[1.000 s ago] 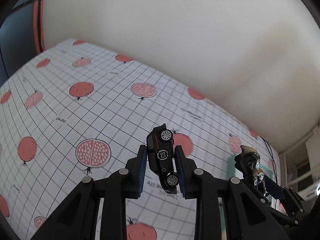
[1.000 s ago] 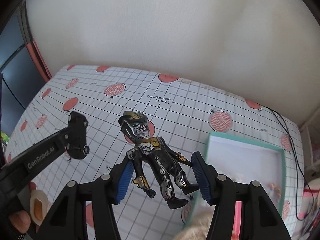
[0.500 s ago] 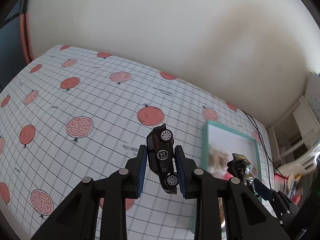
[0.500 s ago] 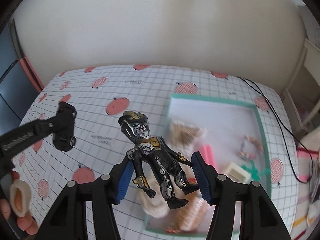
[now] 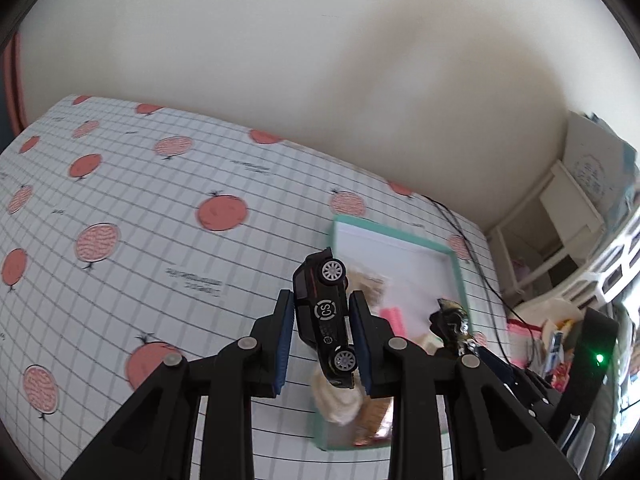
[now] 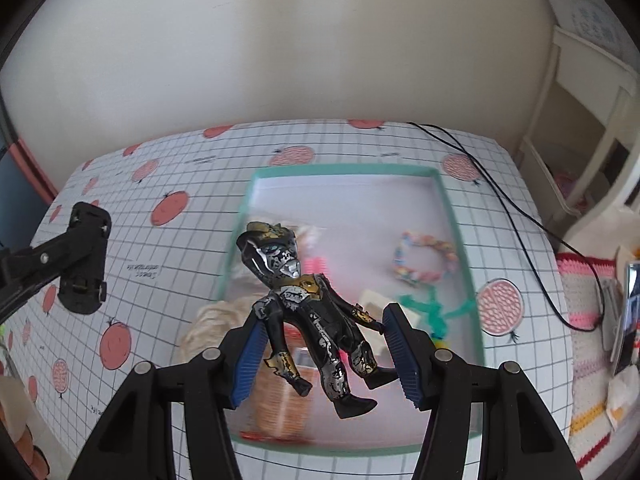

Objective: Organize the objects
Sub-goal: 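Carry the black car with the left gripper while the right carries the figure over the tray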

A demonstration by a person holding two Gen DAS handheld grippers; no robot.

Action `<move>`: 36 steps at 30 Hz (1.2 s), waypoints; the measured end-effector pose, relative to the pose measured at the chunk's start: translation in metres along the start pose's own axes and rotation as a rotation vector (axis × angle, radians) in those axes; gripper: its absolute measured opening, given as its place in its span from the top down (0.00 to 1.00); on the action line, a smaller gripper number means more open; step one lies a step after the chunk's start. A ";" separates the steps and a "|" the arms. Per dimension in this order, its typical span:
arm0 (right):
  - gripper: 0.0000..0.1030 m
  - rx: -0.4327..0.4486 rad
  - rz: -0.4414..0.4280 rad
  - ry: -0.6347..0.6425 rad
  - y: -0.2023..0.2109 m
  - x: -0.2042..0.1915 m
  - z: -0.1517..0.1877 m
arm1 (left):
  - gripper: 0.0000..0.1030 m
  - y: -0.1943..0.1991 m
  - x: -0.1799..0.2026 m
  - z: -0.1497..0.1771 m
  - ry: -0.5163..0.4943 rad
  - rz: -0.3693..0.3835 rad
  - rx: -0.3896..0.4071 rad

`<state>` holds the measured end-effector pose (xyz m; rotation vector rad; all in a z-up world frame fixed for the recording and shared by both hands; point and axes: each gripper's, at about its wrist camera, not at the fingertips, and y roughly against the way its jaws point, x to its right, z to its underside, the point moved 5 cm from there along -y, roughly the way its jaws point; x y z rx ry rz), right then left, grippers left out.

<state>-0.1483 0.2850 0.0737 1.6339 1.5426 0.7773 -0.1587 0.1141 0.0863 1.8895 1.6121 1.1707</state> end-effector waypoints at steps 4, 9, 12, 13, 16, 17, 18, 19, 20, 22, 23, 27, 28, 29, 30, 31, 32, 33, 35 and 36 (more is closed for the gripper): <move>0.41 0.005 0.006 -0.057 0.003 0.024 0.000 | 0.72 -0.007 0.024 0.012 -0.033 0.059 -0.020; 0.41 -0.010 0.033 -0.089 0.001 0.044 0.007 | 0.72 -0.024 0.049 0.030 -0.068 0.106 -0.058; 0.41 -0.029 0.051 -0.088 -0.005 0.052 0.013 | 0.72 -0.034 0.061 0.042 -0.078 0.128 -0.081; 0.41 -0.032 0.054 -0.091 -0.007 0.055 0.014 | 0.72 -0.037 0.064 0.045 -0.081 0.135 -0.088; 0.41 -0.043 0.062 -0.098 -0.010 0.062 0.018 | 0.72 -0.046 0.072 0.053 -0.090 0.137 -0.103; 0.41 -0.047 0.065 -0.097 -0.012 0.064 0.019 | 0.72 -0.050 0.073 0.055 -0.090 0.136 -0.110; 0.41 -0.052 0.069 -0.095 -0.014 0.066 0.021 | 0.72 -0.055 0.073 0.056 -0.085 0.137 -0.116; 0.41 -0.060 0.072 -0.094 -0.016 0.068 0.022 | 0.72 -0.059 0.074 0.058 -0.080 0.139 -0.123; 0.41 -0.068 0.074 -0.095 -0.019 0.070 0.024 | 0.72 -0.064 0.074 0.058 -0.078 0.137 -0.126; 0.41 -0.083 0.075 -0.104 -0.023 0.073 0.028 | 0.72 -0.070 0.075 0.060 -0.076 0.134 -0.132; 0.41 -0.088 0.074 -0.107 -0.025 0.074 0.029 | 0.72 -0.074 0.075 0.061 -0.074 0.134 -0.137; 0.41 -0.100 0.075 -0.094 -0.030 0.073 0.032 | 0.72 -0.083 0.077 0.062 -0.066 0.140 -0.146; 0.41 -0.100 0.072 -0.090 -0.030 0.072 0.032 | 0.72 -0.084 0.078 0.062 -0.068 0.140 -0.145; 0.41 -0.099 0.069 -0.087 -0.031 0.071 0.032 | 0.72 -0.085 0.078 0.061 -0.071 0.139 -0.143; 0.41 -0.100 0.067 -0.086 -0.031 0.070 0.032 | 0.72 -0.087 0.079 0.061 -0.075 0.135 -0.144; 0.41 -0.101 0.063 -0.083 -0.032 0.068 0.032 | 0.72 -0.089 0.078 0.061 -0.075 0.131 -0.147; 0.41 -0.102 0.061 -0.082 -0.033 0.067 0.032 | 0.72 -0.091 0.078 0.061 -0.073 0.130 -0.152; 0.41 -0.104 0.060 -0.079 -0.034 0.066 0.032 | 0.72 -0.094 0.078 0.063 -0.070 0.129 -0.160; 0.41 -0.109 0.061 -0.069 -0.036 0.062 0.033 | 0.72 -0.098 0.076 0.065 -0.071 0.119 -0.174; 0.41 -0.113 0.064 -0.062 -0.038 0.061 0.033 | 0.72 -0.099 0.076 0.066 -0.071 0.116 -0.177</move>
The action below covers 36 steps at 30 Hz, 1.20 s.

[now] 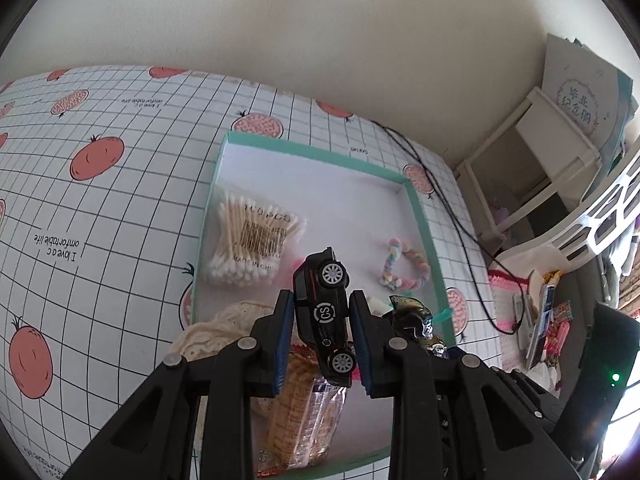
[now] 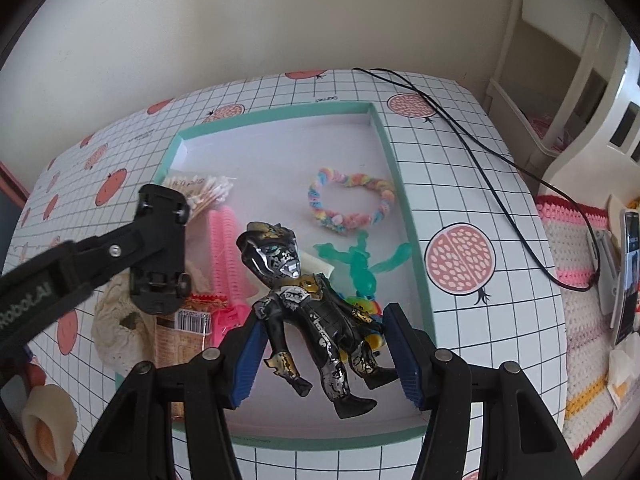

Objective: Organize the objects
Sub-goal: 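Carry the black car with the left gripper while the right carries the figure over the tray, then open both grippers to release the black car and action figure into the tray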

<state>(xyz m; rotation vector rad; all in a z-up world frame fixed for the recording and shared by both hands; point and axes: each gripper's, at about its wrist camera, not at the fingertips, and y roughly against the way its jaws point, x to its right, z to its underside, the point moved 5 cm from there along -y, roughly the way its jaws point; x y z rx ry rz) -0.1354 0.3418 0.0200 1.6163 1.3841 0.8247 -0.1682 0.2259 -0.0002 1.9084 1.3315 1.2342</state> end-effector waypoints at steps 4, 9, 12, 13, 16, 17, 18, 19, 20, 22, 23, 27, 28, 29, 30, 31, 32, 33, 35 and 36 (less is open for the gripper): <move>0.41 -0.005 0.009 0.012 -0.003 -0.003 0.002 | 0.72 -0.004 0.001 0.002 -0.009 -0.009 -0.011; 0.40 -0.004 0.012 0.017 -0.004 -0.004 0.001 | 0.72 -0.004 0.000 0.003 -0.010 -0.013 -0.019; 0.39 -0.003 0.009 0.018 -0.003 -0.004 0.001 | 0.72 -0.001 0.000 0.001 -0.011 -0.015 -0.017; 0.39 -0.003 0.009 0.019 -0.003 -0.004 0.001 | 0.72 0.000 -0.001 0.000 -0.010 -0.016 -0.016; 0.39 -0.003 0.004 0.020 -0.003 -0.005 0.001 | 0.72 0.003 -0.002 -0.001 -0.001 -0.019 -0.024; 0.39 -0.002 0.003 0.020 -0.003 -0.006 0.001 | 0.72 0.005 -0.003 -0.002 0.002 -0.022 -0.027; 0.39 -0.001 0.001 0.022 -0.002 -0.006 0.000 | 0.71 0.006 -0.003 -0.002 0.003 -0.021 -0.028; 0.39 0.000 0.000 0.024 -0.002 -0.008 0.000 | 0.71 0.008 -0.003 -0.003 0.004 -0.022 -0.029; 0.40 0.001 0.001 0.025 -0.002 -0.008 0.000 | 0.70 0.009 -0.004 -0.003 0.006 -0.026 -0.030; 0.38 0.002 -0.001 0.025 -0.001 -0.009 0.000 | 0.69 0.014 -0.005 -0.004 0.008 -0.025 -0.027; 0.38 0.001 -0.002 0.028 -0.001 -0.010 0.000 | 0.66 0.017 -0.006 -0.005 0.010 -0.025 -0.023; 0.37 0.003 -0.004 0.039 0.000 -0.013 0.000 | 0.64 0.029 -0.007 -0.009 0.003 -0.032 0.002; 0.37 0.003 -0.003 0.040 0.001 -0.014 0.000 | 0.64 0.033 -0.008 -0.010 -0.003 -0.044 0.011; 0.37 0.004 -0.004 0.039 0.001 -0.014 0.000 | 0.62 0.035 -0.009 -0.011 -0.007 -0.056 0.017; 0.37 0.004 -0.005 0.038 0.002 -0.014 0.000 | 0.60 0.037 -0.011 -0.011 -0.012 -0.070 0.023; 0.37 0.005 -0.008 0.036 0.003 -0.014 0.000 | 0.54 0.039 -0.012 -0.011 -0.014 -0.080 0.026; 0.37 0.005 -0.011 0.035 0.004 -0.014 0.000 | 0.51 0.041 -0.015 -0.011 -0.015 -0.092 0.029; 0.35 0.005 -0.016 0.034 0.004 -0.014 0.000 | 0.51 0.043 -0.017 -0.011 -0.017 -0.098 0.031; 0.35 0.006 -0.024 0.030 0.006 -0.016 0.001 | 0.49 0.047 -0.021 -0.010 -0.024 -0.117 0.033; 0.34 0.007 -0.026 0.029 0.007 -0.016 0.001 | 0.47 0.049 -0.024 -0.008 -0.029 -0.133 0.036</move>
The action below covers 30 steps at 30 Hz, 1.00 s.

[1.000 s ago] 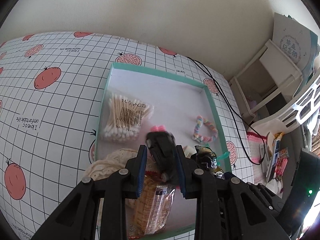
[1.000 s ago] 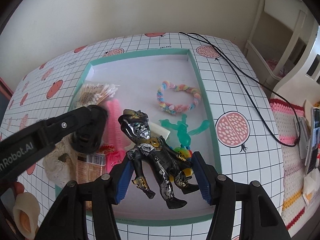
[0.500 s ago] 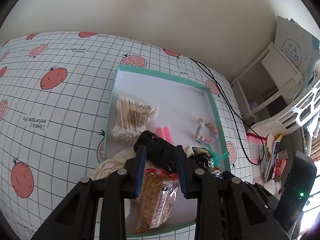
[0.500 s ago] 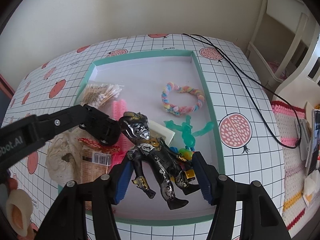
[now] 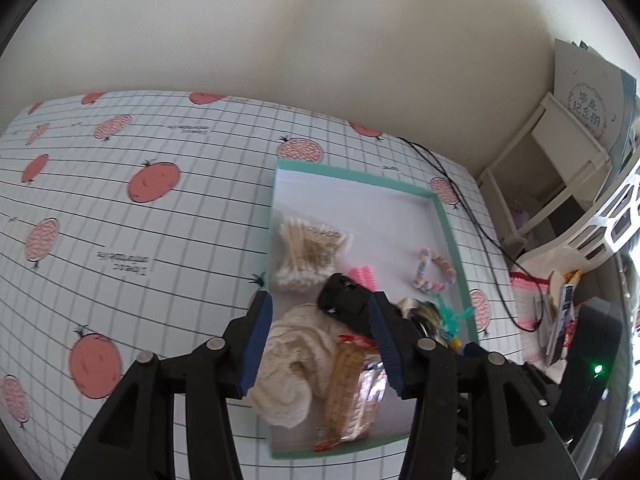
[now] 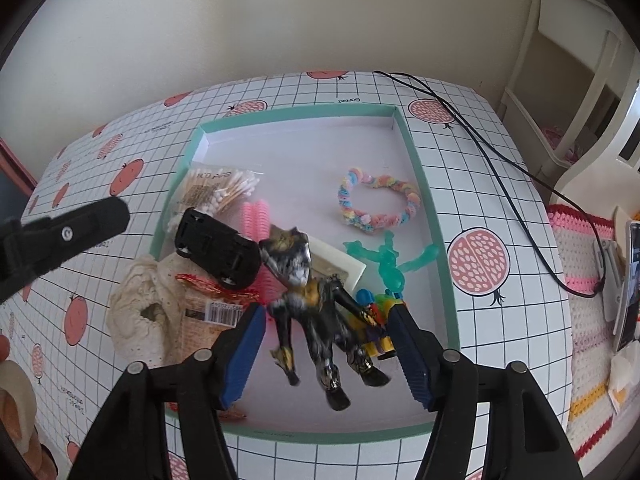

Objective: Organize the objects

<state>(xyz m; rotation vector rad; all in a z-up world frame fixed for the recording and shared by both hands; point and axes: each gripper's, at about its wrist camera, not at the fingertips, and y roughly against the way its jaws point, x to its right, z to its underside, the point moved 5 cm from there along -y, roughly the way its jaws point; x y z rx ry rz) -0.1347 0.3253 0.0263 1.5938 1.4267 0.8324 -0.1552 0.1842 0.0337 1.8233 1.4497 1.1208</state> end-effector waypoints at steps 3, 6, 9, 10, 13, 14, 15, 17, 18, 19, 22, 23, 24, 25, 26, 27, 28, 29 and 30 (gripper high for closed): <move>0.26 -0.002 -0.004 -0.004 0.001 -0.003 0.001 | 0.35 0.003 -0.006 0.003 -0.006 -0.027 0.004; 0.22 0.004 -0.010 -0.008 0.003 -0.004 0.001 | 0.34 0.007 -0.014 0.005 -0.001 -0.057 0.007; 0.21 0.012 -0.016 -0.028 0.007 -0.002 0.003 | 0.19 0.013 -0.022 0.006 0.010 -0.084 0.026; 0.20 0.011 -0.020 -0.037 0.007 -0.001 0.003 | 0.15 0.014 -0.025 0.007 0.011 -0.093 0.032; 0.05 0.009 -0.035 -0.072 0.008 0.002 0.007 | 0.06 0.020 -0.032 0.012 -0.037 -0.141 0.059; 0.02 0.013 -0.037 -0.080 0.009 0.003 0.008 | 0.05 0.022 -0.035 0.015 -0.045 -0.165 0.068; 0.00 0.015 -0.037 -0.081 0.010 0.003 0.008 | 0.05 0.023 -0.040 0.017 -0.036 -0.189 0.069; 0.00 0.020 -0.032 -0.070 0.011 0.002 0.009 | 0.04 0.025 -0.045 0.018 -0.008 -0.169 0.060; 0.00 0.020 -0.028 -0.067 0.011 0.001 0.010 | 0.04 0.027 -0.046 0.018 0.000 -0.162 0.067; 0.00 0.018 -0.027 -0.068 0.011 0.001 0.011 | 0.01 0.029 -0.047 0.017 -0.001 -0.169 0.079; 0.00 0.015 -0.027 -0.076 0.012 0.001 0.014 | 0.00 0.034 -0.052 0.018 -0.001 -0.185 0.100; 0.00 0.016 -0.027 -0.077 0.013 0.000 0.016 | 0.00 0.034 -0.054 0.019 0.004 -0.184 0.097; 0.00 0.018 -0.025 -0.075 0.014 0.000 0.016 | 0.00 0.036 -0.056 0.020 0.007 -0.184 0.095; 0.00 0.021 -0.019 -0.070 0.015 -0.001 0.017 | 0.00 0.036 -0.059 0.021 0.009 -0.187 0.094; 0.00 0.024 -0.012 -0.069 0.017 -0.001 0.017 | 0.00 0.037 -0.061 0.022 0.010 -0.192 0.092; 0.00 0.024 -0.011 -0.070 0.018 -0.001 0.018 | 0.00 0.039 -0.064 0.023 0.013 -0.194 0.094; 0.00 0.024 -0.010 -0.072 0.019 -0.001 0.019 | 0.00 0.040 -0.065 0.024 0.018 -0.192 0.095; 0.00 0.025 -0.009 -0.074 0.020 -0.002 0.019 | 0.00 0.041 -0.068 0.026 0.023 -0.189 0.096; 0.00 0.025 -0.007 -0.076 0.021 -0.002 0.020 | 0.00 0.043 -0.071 0.027 0.027 -0.188 0.098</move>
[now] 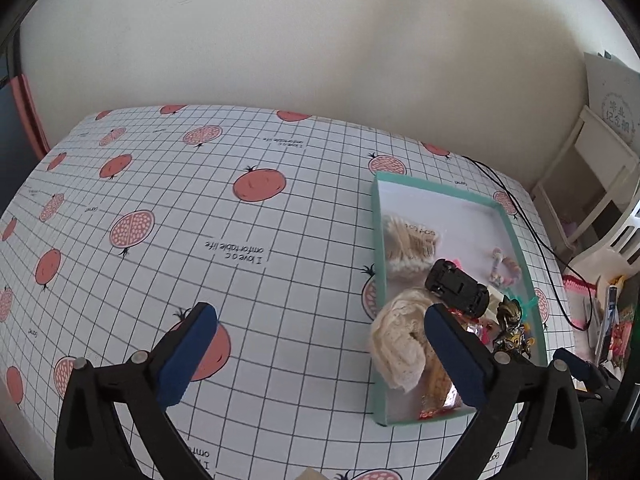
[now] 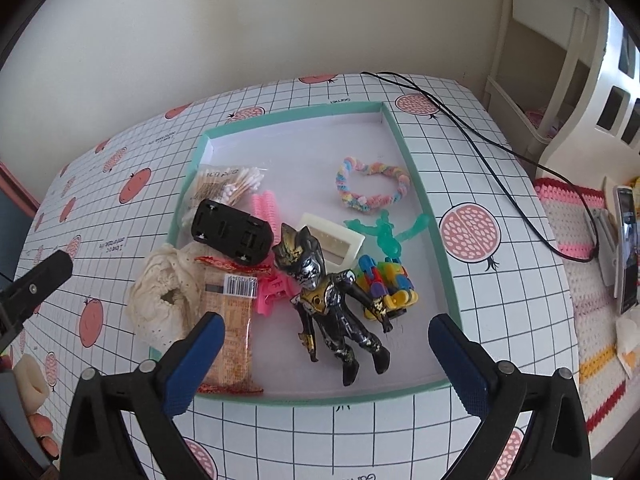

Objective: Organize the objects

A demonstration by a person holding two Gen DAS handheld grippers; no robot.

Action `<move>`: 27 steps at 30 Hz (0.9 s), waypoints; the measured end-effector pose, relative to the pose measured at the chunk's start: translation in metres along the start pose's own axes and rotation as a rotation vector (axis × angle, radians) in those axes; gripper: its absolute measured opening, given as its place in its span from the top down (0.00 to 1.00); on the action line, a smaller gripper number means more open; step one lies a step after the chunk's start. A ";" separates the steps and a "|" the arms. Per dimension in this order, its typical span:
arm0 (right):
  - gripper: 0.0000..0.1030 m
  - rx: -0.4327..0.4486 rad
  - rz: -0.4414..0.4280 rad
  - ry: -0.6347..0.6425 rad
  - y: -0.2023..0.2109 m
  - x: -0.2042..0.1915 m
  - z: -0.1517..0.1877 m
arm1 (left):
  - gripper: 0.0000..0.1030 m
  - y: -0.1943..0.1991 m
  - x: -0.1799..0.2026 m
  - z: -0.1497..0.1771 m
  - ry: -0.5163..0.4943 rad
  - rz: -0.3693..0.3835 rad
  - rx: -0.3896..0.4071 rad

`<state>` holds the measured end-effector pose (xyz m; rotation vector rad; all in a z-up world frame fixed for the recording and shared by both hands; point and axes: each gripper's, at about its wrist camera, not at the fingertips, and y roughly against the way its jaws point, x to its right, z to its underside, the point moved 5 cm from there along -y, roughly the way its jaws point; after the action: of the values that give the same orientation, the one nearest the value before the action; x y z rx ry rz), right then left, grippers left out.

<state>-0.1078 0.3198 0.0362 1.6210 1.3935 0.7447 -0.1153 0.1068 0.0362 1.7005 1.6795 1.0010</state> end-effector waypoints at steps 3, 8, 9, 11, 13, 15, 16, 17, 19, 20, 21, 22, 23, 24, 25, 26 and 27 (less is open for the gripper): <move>0.00 0.005 0.003 -0.004 0.005 -0.003 0.003 | 0.00 0.004 -0.005 0.004 -0.010 -0.001 0.005; 0.00 0.002 0.011 0.010 0.010 -0.010 0.011 | 0.00 0.009 -0.015 0.016 -0.013 0.014 0.005; 0.00 0.004 0.010 0.011 0.011 -0.011 0.012 | 0.00 0.010 -0.016 0.019 -0.015 0.016 0.005; 0.00 0.009 0.005 0.008 0.015 -0.013 0.015 | 0.00 0.012 -0.019 0.023 -0.016 0.016 0.007; 0.00 0.019 0.010 0.010 0.018 -0.015 0.017 | 0.00 0.016 -0.021 0.027 -0.020 0.023 0.014; 0.00 0.029 0.012 0.013 0.021 -0.018 0.020 | 0.00 0.019 -0.023 0.030 -0.022 0.028 0.021; 0.00 0.032 0.004 0.010 0.023 -0.019 0.022 | 0.00 0.021 -0.024 0.032 -0.024 0.032 0.025; 0.00 0.035 -0.002 0.003 0.023 -0.020 0.023 | 0.00 0.022 -0.025 0.033 -0.026 0.036 0.028; 0.00 0.041 -0.008 0.000 0.025 -0.023 0.024 | 0.00 0.024 -0.027 0.037 -0.032 0.038 0.036; 0.00 0.046 -0.008 0.003 0.026 -0.024 0.025 | 0.00 0.024 -0.028 0.040 -0.037 0.036 0.039; 0.00 0.050 -0.008 0.008 0.027 -0.026 0.026 | 0.00 0.025 -0.029 0.042 -0.041 0.034 0.043; 0.00 0.055 -0.013 0.013 0.027 -0.028 0.027 | 0.00 0.025 -0.031 0.044 -0.044 0.034 0.045; 0.00 0.058 -0.017 0.016 0.027 -0.029 0.029 | 0.00 0.024 -0.032 0.046 -0.047 0.033 0.045; 0.00 0.060 -0.020 0.022 0.027 -0.030 0.032 | 0.00 0.023 -0.033 0.049 -0.050 0.032 0.044; 0.00 0.060 -0.018 0.031 0.026 -0.031 0.034 | 0.00 0.022 -0.034 0.051 -0.053 0.031 0.043; 0.00 0.057 -0.011 0.042 0.024 -0.032 0.037 | 0.00 0.021 -0.035 0.053 -0.056 0.031 0.043; 0.00 0.057 -0.010 0.047 0.022 -0.032 0.040 | 0.00 0.020 -0.035 0.055 -0.065 0.026 0.043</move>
<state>-0.0693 0.2793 0.0404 1.6481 1.4676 0.7477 -0.0572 0.0769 0.0158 1.7678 1.6518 0.9173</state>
